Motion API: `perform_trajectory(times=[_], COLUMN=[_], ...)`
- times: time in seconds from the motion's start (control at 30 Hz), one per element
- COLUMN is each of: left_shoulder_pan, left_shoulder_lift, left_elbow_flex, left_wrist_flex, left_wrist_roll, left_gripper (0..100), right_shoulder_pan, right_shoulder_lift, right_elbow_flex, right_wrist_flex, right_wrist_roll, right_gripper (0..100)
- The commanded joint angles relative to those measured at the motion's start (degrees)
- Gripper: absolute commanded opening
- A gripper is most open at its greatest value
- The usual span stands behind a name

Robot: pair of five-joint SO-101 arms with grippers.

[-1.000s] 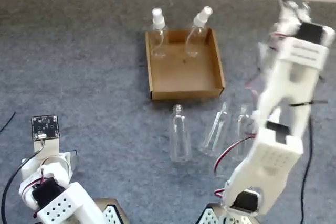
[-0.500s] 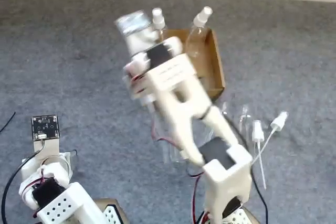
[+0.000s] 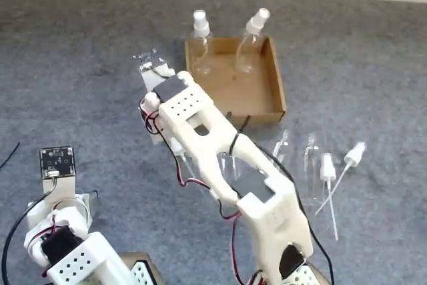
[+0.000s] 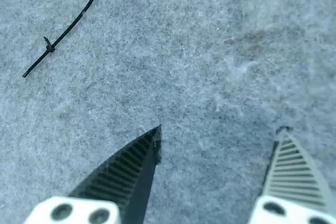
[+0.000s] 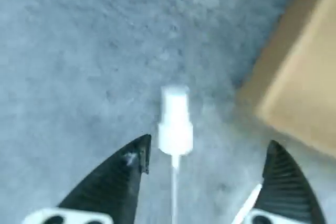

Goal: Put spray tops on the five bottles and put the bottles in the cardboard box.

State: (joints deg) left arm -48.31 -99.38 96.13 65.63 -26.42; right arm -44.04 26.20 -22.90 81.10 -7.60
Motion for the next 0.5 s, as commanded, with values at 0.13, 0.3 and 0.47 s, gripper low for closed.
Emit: perform_trajectory(times=[0.13, 0.3, 0.47], left_shoulder_pan=[0.8, 0.8, 0.8], left_shoulder_lift=[0.1, 0.1, 0.1], left_elbow_flex=[1.4, 1.4, 1.4], left_wrist_flex=[0.6, 0.6, 0.6], left_wrist_roll=[-0.3, -0.3, -0.3], left_gripper=[30, 30, 30], right_shoulder_pan=[19.7, 39.0, 47.4], right_shoulder_lift=[-29.4, -37.1, -38.6], right_elbow_flex=[-0.1, 15.1, 34.6], right_wrist_flex=[19.5, 17.3, 5.4], right_wrist_roll=[5.6, 14.0, 20.2], right_gripper=[28.6, 28.6, 28.6])
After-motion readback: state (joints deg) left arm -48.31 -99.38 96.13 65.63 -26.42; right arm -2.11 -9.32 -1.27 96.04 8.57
